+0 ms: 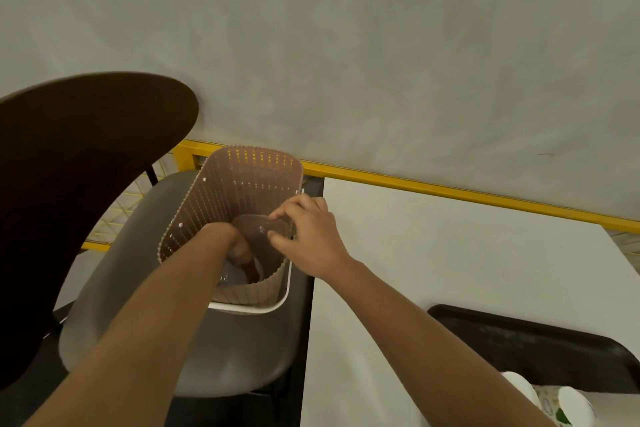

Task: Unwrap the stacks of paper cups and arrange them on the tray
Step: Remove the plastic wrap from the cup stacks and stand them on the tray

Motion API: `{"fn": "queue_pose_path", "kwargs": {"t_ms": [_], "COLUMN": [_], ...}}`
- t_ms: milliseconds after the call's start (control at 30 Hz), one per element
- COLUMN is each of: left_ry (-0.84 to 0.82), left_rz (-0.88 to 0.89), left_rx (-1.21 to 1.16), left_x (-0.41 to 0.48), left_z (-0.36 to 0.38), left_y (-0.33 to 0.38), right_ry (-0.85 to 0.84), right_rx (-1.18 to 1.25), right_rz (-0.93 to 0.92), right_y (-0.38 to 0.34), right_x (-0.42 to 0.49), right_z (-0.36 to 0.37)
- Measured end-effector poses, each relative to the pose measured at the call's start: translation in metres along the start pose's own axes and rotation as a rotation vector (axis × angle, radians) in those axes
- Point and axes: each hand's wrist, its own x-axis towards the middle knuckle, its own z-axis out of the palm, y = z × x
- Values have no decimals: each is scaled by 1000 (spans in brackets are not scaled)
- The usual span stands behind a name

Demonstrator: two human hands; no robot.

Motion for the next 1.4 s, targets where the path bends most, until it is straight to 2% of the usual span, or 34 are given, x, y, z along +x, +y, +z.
{"fn": "queue_pose_path", "kwargs": {"t_ms": [267, 433, 600, 767, 967, 1167, 1300, 1400], "left_ry": [55, 191, 376, 556, 736, 746, 709, 717], "left_rz": [65, 142, 123, 155, 290, 563, 651, 685], "left_rx": [-78, -50, 34, 11, -286, -701, -972, -1051], "left_x": [52, -32, -60, -89, -125, -166, -193, -207], "left_z": [1, -6, -15, -18, -8, 19, 42, 57], "left_y": [-17, -1, -2, -11, -19, 0, 28, 51], "right_ry": [26, 29, 38, 53, 72, 74, 72, 88], "right_rx": [45, 43, 33, 166, 321, 609, 716, 740], "right_rz": [16, 27, 28, 93, 140, 233, 289, 286], "right_y": [0, -1, -5, -18, -38, -56, -56, -55], "right_x": [3, 3, 1, -7, -28, -62, -85, -105], "right_z": [5, 4, 1, -4, -28, -56, -75, -91]}}
